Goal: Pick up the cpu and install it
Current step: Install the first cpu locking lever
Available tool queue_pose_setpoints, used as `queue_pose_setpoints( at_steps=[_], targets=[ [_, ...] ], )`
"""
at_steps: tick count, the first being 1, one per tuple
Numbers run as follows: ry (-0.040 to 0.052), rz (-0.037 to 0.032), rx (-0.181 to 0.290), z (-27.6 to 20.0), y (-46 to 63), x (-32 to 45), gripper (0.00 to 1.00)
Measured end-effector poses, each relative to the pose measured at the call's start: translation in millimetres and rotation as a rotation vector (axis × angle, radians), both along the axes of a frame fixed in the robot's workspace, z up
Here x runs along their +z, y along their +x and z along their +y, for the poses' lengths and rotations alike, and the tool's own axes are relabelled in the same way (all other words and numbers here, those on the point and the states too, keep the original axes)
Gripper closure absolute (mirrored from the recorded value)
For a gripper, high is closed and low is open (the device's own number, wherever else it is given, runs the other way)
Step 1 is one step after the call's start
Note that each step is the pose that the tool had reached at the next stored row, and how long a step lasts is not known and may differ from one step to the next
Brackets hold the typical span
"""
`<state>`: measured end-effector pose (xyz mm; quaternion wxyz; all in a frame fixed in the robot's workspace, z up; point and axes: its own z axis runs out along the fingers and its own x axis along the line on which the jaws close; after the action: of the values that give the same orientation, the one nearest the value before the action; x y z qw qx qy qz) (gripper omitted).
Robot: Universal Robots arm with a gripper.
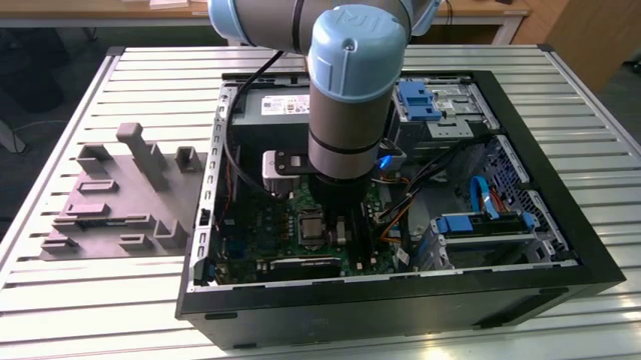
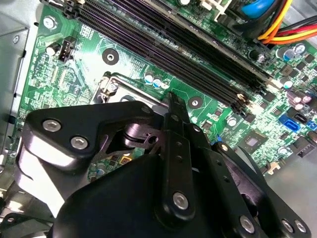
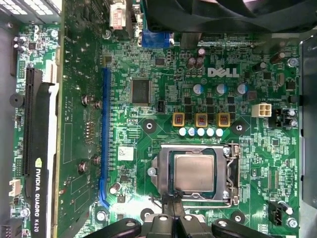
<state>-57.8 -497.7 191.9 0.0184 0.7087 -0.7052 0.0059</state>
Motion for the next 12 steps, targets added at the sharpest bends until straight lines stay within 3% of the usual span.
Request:
queue_pose_setpoints(
  at_steps=[12],
  targets=[
    [0.0002,0.0041,0.001,0.0,3.7,-1.6,0.89]
  ],
)
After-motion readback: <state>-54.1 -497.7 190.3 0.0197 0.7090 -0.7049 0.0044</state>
